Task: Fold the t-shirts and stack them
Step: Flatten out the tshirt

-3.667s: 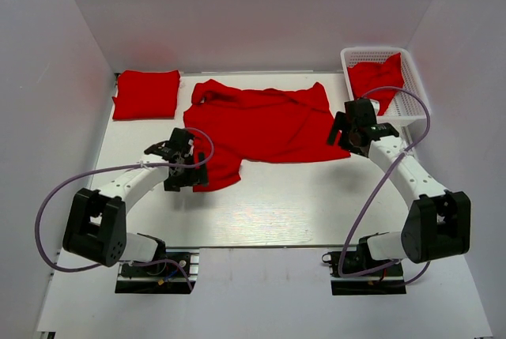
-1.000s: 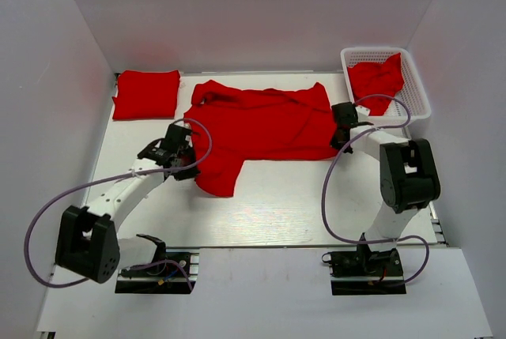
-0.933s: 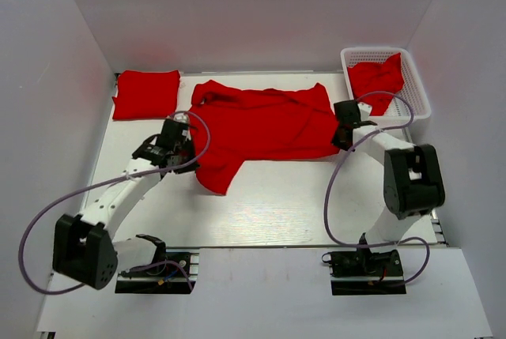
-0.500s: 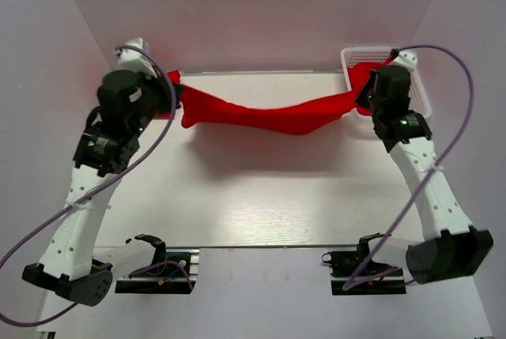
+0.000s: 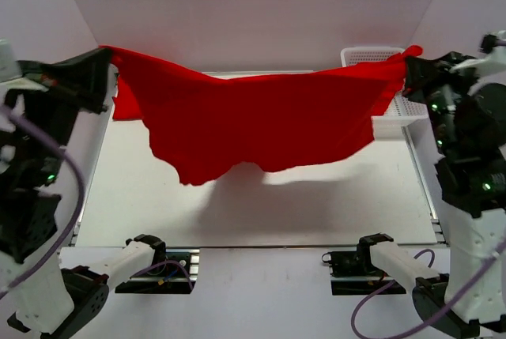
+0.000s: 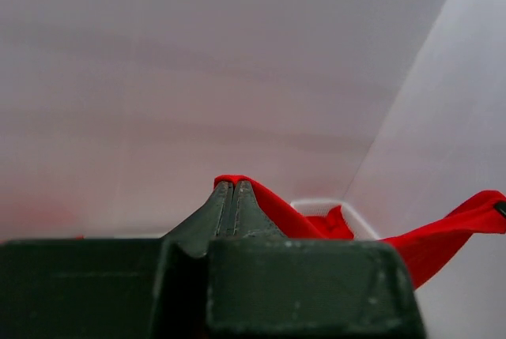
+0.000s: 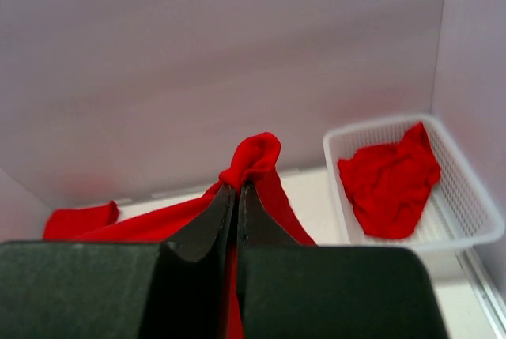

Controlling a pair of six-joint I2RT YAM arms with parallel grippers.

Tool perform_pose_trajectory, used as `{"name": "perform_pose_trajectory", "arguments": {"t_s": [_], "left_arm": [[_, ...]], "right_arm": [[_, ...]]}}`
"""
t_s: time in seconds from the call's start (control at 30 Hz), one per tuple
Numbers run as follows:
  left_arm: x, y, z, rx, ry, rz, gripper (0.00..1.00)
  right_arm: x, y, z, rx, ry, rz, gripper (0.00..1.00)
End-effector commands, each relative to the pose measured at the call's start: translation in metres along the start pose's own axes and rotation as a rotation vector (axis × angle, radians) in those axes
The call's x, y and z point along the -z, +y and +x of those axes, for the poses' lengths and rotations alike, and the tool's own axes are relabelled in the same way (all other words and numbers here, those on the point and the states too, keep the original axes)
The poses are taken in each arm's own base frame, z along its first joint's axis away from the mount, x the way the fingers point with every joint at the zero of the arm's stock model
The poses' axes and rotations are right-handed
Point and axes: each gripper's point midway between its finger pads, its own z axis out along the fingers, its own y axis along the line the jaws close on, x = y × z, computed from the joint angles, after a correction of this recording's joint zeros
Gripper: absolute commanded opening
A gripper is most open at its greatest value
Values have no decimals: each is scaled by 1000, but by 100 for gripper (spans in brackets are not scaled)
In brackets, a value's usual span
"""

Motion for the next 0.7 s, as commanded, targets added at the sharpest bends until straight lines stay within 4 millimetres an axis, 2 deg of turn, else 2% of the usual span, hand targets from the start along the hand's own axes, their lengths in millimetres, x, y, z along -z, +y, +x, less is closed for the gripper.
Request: {"name": "perform_pose_trajectory", "arguments": {"t_s": [0.0, 0.03, 0.1, 0.17, 0.2, 0.27, 0.33, 0.4, 0.47, 0.57, 0.67], "left_arm": [[25, -17, -43, -54, -95, 81, 0], [30, -21, -51, -65, -117, 100, 0], [45, -28, -73, -72, -175, 127, 0], [52, -33, -86, -83, -212, 147, 0], [62, -37, -97, -92, -248, 164, 0], [69, -41, -107, -93, -279, 182, 0], [89, -47, -126, -94, -345, 212, 0], [98, -49, -134, -93, -378, 219, 0], [98, -51, -133, -96, -375, 233, 0], [96, -52, -134, -96, -377, 234, 0], [68, -49, -118, -108, -316, 219, 0]], "right_arm": [[38, 9, -43, 23, -100, -60, 0], [51, 15, -56, 19, -135, -93, 0], [67, 21, -64, 20, -151, -138, 0], [90, 26, -81, 16, -191, -173, 0], [102, 25, -83, 14, -198, -177, 0], [120, 26, -97, -1, -240, -189, 0], [141, 27, -106, -10, -276, -208, 0], [155, 28, -109, -19, -297, -229, 0], [168, 30, -112, -25, -313, -251, 0], [171, 30, -109, -28, -311, -257, 0], [155, 30, -98, -27, -274, -249, 0]]}}
